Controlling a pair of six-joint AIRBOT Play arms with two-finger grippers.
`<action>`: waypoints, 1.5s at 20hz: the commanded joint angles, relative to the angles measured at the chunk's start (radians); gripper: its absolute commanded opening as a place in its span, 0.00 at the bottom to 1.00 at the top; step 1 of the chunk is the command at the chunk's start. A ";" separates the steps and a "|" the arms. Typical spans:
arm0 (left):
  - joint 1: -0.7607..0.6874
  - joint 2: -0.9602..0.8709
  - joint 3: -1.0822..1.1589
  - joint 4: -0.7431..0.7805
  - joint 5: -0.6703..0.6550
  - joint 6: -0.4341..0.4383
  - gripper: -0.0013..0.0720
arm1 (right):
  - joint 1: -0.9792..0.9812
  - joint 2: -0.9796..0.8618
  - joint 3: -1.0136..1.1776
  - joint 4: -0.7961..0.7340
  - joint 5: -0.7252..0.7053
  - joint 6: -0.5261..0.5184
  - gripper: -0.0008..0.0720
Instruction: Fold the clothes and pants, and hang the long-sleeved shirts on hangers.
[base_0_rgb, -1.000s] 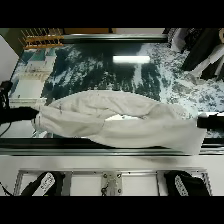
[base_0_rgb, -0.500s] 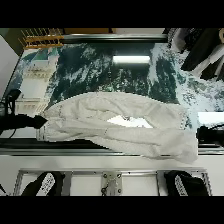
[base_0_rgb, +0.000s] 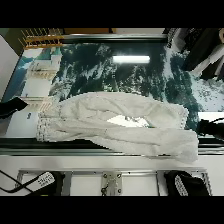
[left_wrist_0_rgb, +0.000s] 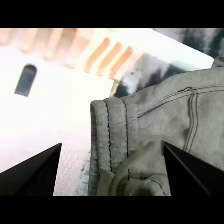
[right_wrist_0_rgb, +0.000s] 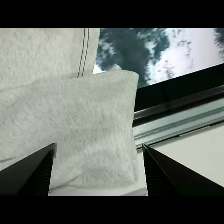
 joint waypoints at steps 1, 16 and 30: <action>0.027 -0.204 0.017 -0.003 -0.024 -0.035 0.95 | 0.000 -0.035 0.003 0.083 -0.001 0.001 0.81; -0.132 -0.373 0.018 -0.183 0.061 0.029 0.79 | 0.002 -0.078 0.003 0.219 -0.004 0.001 0.81; -0.245 -0.211 0.381 -0.175 0.090 0.027 0.06 | -0.011 -0.171 0.003 0.147 -0.253 0.080 0.81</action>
